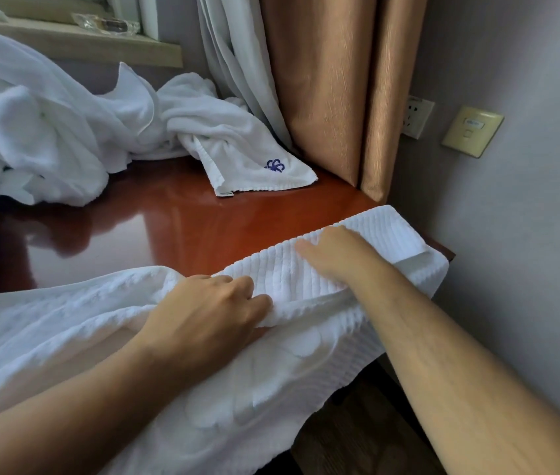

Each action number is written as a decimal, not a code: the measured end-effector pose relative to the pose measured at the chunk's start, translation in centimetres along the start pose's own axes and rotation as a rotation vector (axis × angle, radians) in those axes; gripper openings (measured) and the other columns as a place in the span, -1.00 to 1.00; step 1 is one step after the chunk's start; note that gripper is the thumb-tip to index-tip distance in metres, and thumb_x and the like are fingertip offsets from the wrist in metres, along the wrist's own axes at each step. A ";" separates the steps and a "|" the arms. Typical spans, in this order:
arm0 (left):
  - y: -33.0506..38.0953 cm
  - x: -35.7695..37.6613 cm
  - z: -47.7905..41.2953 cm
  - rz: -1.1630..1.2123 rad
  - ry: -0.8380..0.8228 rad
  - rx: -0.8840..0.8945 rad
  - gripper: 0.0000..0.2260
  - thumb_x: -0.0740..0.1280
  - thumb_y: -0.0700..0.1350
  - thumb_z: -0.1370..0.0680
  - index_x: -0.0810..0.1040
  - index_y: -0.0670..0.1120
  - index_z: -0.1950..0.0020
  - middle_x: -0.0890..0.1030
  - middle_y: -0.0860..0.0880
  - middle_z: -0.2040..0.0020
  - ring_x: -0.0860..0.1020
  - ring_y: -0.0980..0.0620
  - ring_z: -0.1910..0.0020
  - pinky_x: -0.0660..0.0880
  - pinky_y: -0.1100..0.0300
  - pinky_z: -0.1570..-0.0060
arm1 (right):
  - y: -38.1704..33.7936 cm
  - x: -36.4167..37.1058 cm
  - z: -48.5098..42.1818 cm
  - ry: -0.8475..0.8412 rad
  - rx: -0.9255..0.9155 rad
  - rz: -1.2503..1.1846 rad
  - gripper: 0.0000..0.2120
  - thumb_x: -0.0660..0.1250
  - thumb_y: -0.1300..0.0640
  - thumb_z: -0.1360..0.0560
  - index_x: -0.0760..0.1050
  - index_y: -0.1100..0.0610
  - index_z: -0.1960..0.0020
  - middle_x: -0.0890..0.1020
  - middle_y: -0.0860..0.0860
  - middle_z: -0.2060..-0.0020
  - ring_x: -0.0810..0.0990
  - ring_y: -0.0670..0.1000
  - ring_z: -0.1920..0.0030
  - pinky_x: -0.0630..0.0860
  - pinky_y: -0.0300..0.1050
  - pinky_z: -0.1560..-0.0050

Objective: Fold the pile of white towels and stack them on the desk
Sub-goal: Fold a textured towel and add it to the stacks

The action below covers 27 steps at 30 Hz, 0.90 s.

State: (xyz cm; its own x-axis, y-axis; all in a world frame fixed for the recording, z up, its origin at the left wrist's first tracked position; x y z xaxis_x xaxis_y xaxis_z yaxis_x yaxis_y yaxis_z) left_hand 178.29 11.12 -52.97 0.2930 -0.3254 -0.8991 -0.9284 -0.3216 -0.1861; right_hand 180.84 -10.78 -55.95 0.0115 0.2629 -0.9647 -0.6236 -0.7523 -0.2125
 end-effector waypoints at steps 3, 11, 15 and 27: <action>-0.1 0.1 1.1 -0.043 -0.096 -0.173 -0.79 0.48 0.07 -0.42 0.54 -0.02 0.20 0.43 0.00 0.35 0.50 -0.08 0.45 0.25 0.16 0.53 | -0.6 2.0 0.4 -0.008 0.061 0.038 -0.13 -0.10 -0.41 -0.59 -0.15 0.18 -0.65 -0.16 0.16 -0.64 -0.19 0.24 -0.62 -0.18 0.32 -0.54; -6.9 -0.9 4.6 -0.214 -0.276 -0.481 -0.33 -0.07 0.58 -0.38 0.44 0.19 -0.20 0.52 0.10 -0.03 0.53 0.01 -0.01 0.39 0.05 0.07 | -0.7 1.9 -0.3 -0.019 0.100 0.081 -0.13 -0.17 -0.40 -0.59 -0.23 0.19 -0.64 -0.23 0.15 -0.63 -0.27 0.23 -0.61 -0.25 0.34 -0.54; -6.0 -1.0 5.6 -0.105 -0.060 -0.389 -0.53 0.12 0.31 -0.48 0.58 -0.04 0.05 0.55 -0.03 0.12 0.54 -0.14 0.18 0.44 -0.01 0.20 | -0.7 2.2 -0.9 -0.005 0.112 0.088 -0.14 -0.17 -0.39 -0.59 -0.23 0.18 -0.65 -0.22 0.15 -0.63 -0.25 0.23 -0.61 -0.25 0.33 -0.54; -9.4 0.3 2.7 -0.109 0.055 -0.352 -0.66 0.54 0.10 -0.37 0.53 -0.11 0.17 0.50 -0.06 0.23 0.48 -0.15 0.28 0.32 0.07 0.32 | -2.8 0.9 -6.5 0.094 0.076 0.072 -0.14 -0.12 -0.39 -0.58 -0.03 0.19 -0.65 0.03 0.15 -0.63 -0.01 0.24 -0.61 -0.02 0.29 -0.55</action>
State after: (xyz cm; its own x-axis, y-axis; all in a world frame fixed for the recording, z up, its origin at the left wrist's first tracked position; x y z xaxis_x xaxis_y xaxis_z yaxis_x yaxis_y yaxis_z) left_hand 186.55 16.42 -52.53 0.4064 -0.3164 -0.8572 -0.7584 -0.6400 -0.1234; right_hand 187.66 -12.36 -57.26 0.0354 0.1492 -0.9882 -0.6825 -0.7187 -0.1330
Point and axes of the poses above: each hand's wrist, its own z-axis away from the middle knuckle, its own x-axis out of the palm, y = z × x, the point moved 8 cm from there along -z, towards the middle knuckle
